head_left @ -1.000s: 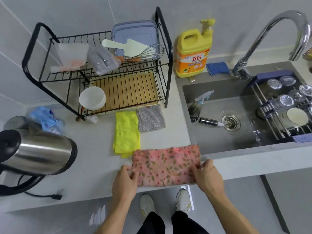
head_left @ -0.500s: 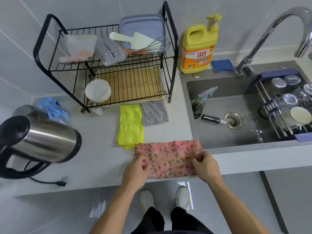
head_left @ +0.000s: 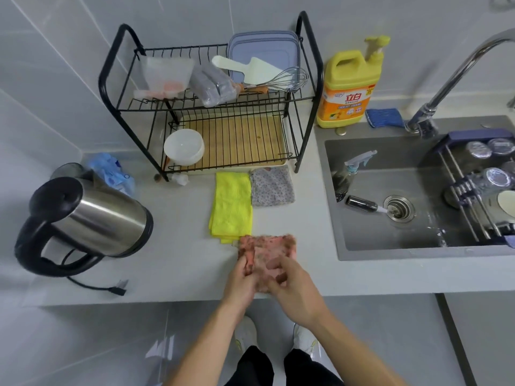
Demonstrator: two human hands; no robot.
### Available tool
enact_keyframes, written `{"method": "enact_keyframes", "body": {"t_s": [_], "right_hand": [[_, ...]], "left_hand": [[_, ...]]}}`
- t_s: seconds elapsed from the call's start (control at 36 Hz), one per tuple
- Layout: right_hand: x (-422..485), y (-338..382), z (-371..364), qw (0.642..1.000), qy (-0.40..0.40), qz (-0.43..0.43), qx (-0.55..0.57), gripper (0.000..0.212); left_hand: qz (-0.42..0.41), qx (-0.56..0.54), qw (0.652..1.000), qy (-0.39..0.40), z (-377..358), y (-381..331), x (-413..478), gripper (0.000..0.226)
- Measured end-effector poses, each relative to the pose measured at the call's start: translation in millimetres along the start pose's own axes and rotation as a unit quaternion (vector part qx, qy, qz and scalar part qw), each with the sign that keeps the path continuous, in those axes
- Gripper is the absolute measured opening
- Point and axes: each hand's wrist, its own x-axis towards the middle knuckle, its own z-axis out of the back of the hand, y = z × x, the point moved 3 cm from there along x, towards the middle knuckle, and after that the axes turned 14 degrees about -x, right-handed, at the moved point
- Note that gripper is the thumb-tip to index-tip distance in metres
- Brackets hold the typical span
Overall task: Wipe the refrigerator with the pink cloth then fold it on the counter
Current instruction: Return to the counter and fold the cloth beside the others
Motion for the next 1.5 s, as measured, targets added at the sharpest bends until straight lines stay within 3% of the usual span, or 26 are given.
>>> {"method": "enact_keyframes", "body": {"t_s": [0.06,0.11,0.22,0.33,0.47,0.58,0.69,0.78,0.89,0.97,1.08,1.22,1.39,1.44,1.5], "right_hand": [[-1.3,-11.5,-0.4,0.999,0.002,-0.025,-0.023,0.007],[-1.9,-19.9,1.4,0.998,0.002,-0.037,-0.044,0.007],[1.9,-33.5,-2.4,0.993,0.024,-0.046,-0.104,0.023],[6.7,-36.7,-9.6,0.99,0.04,-0.045,-0.124,0.027],[10.7,-40.7,-10.2,0.99,0.015,-0.059,-0.126,0.027],[17.5,-44.9,-8.6,0.985,-0.072,-0.108,-0.112,0.018],[34.7,-40.8,-8.9,0.982,-0.098,-0.147,-0.068,0.042],[47.9,-36.5,-5.9,0.979,-0.105,-0.158,-0.076,0.052],[60.3,-34.7,-1.0,0.978,-0.101,-0.152,-0.098,0.044],[66.8,-34.2,1.5,0.979,-0.088,-0.146,-0.112,0.038],[71.5,-35.9,3.5,0.979,-0.061,-0.151,-0.121,0.033],[75.7,-35.6,11.4,0.981,-0.037,-0.137,-0.134,0.009],[73.1,-34.8,28.8,0.988,-0.003,-0.123,-0.094,0.019],[71.2,-33.0,35.3,0.989,0.007,-0.114,-0.093,0.034],[70.4,-32.4,40.5,0.988,0.02,-0.114,-0.102,0.034]], "left_hand": [[-0.028,0.038,0.999,-0.015,10.6,3.9,3.5,0.061],[-0.046,0.042,0.997,-0.036,16.2,6.2,3.5,0.068],[-0.075,0.11,0.989,-0.064,19.9,3.5,-4.4,0.054],[-0.091,0.178,0.973,-0.114,25.9,2.6,-2.0,0.065],[-0.153,0.303,0.926,-0.164,28.6,-4.6,-8.6,0.065],[-0.175,0.405,0.888,-0.128,28.0,-1.0,-6.1,0.049],[-0.162,0.472,0.859,-0.112,28.6,-0.5,3.1,0.036],[-0.208,0.466,0.849,-0.138,21.3,-15.6,7.9,0.024],[-0.247,0.497,0.827,-0.088,9.3,-33.0,24.4,0.036],[-0.239,0.552,0.799,-0.024,3.4,-38.0,37.0,0.048],[-0.217,0.606,0.766,0.001,-1.9,-40.2,47.1,0.047],[-0.216,0.617,0.757,-0.007,-9.1,-48.7,46.8,0.028],[-0.205,0.593,0.778,0.029,-13.9,-56.0,41.4,0.019],[-0.18,0.575,0.797,0.035,-15.7,-59.9,37.4,0.02],[-0.147,0.55,0.821,0.038,-16.3,-65.2,36.3,0.029]]}}
